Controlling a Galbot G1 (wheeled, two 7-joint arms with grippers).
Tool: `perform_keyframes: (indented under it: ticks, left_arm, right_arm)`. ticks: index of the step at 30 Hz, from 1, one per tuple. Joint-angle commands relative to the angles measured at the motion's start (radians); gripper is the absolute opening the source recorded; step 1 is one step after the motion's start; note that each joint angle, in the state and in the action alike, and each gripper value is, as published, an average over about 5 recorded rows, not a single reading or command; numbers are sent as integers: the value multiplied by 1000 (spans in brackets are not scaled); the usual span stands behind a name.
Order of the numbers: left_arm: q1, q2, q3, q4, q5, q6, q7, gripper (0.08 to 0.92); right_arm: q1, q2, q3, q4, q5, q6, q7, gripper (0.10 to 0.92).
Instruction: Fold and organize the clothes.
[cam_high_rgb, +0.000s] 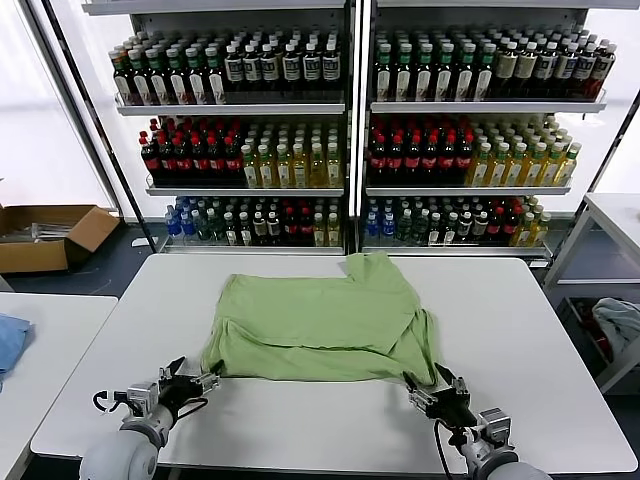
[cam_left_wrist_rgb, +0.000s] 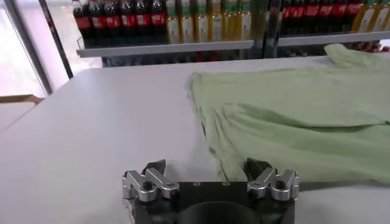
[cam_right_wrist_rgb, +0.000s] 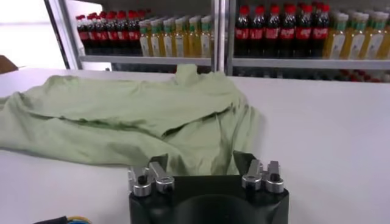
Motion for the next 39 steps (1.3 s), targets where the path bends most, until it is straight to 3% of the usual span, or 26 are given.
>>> perform_keyframes:
  ticks: [1,14,21,39]
  left_arm:
    - [10,-9,7,21,-21,4,5,706]
    - [43,15,-5,9,-19,0,19,316]
    - [175,24,-44,-105,-17,2,14,122]
    - [527,-65,-86,-432,60,42,-2,92]
  right_arm:
    - [-17,13,-1,-4,5,-14,15,503]
    - [-39,-7,18,9,41,3,-4,136]
    - [-151,-54,59,93,40,24,-35,108]
    - [-619,-80,241,276,-50,137,-104,108]
